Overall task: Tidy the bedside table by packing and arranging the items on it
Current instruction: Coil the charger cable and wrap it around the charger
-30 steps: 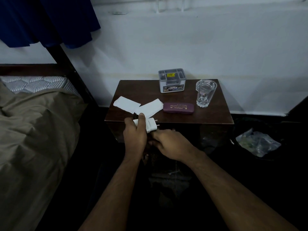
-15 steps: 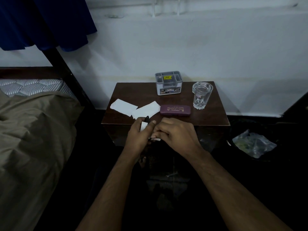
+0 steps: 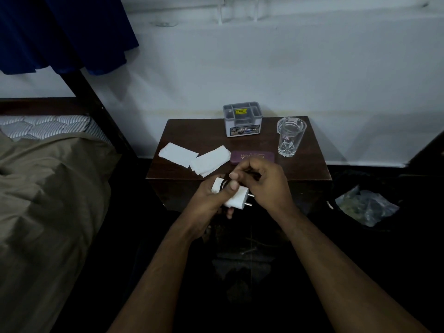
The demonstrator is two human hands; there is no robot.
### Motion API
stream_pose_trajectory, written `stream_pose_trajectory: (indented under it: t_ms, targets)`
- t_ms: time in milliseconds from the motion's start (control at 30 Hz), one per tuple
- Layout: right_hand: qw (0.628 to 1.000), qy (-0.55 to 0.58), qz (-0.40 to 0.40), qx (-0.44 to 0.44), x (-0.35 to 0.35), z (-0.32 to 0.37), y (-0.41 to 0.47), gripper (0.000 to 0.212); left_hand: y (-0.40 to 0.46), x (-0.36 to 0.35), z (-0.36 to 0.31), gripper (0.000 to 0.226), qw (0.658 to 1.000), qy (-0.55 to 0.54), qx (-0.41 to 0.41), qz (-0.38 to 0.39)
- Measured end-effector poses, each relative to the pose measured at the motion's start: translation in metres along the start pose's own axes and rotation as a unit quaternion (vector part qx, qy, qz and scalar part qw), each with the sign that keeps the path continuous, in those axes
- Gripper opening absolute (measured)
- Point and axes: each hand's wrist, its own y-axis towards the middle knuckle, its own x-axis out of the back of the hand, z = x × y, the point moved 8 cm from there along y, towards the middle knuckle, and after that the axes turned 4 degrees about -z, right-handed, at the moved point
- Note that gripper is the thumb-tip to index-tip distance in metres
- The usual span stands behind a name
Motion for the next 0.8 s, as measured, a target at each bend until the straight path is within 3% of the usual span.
stream_pose_trajectory:
  t_ms: [133, 333, 433, 533, 667, 800]
  targets:
    - [1.0, 0.002, 0.0, -0.012, -0.002, -0.005, 0.0, 0.014, 0.002, 0.004, 0.001, 0.035, 0.999, -0.014, 0.005, -0.039]
    - [0.998, -0.043, 0.03, -0.025, -0.011, -0.016, -0.001, 0.029, 0.0, 0.017, -0.006, 0.04, 0.991, -0.057, -0.02, -0.123]
    - [0.988, -0.069, 0.132, -0.038, -0.028, -0.015, -0.009, 0.02, 0.001, 0.027, -0.006, 0.043, 0.98, -0.085, -0.016, -0.177]
    - [0.971, -0.133, 0.196, -0.008, -0.043, -0.009, -0.018, 0.041, 0.001, 0.04, -0.002, 0.041, 0.964, -0.108, -0.006, -0.242]
    - [0.953, -0.193, 0.234, 0.024, -0.057, -0.005, -0.026, 0.007, -0.002, 0.049, -0.002, 0.039, 0.956, -0.053, -0.018, -0.289]
    - [0.918, -0.263, 0.282, 0.09, -0.069, 0.006, -0.037, 0.004, -0.005, 0.06, 0.001, 0.029, 0.942, 0.037, -0.031, -0.332]
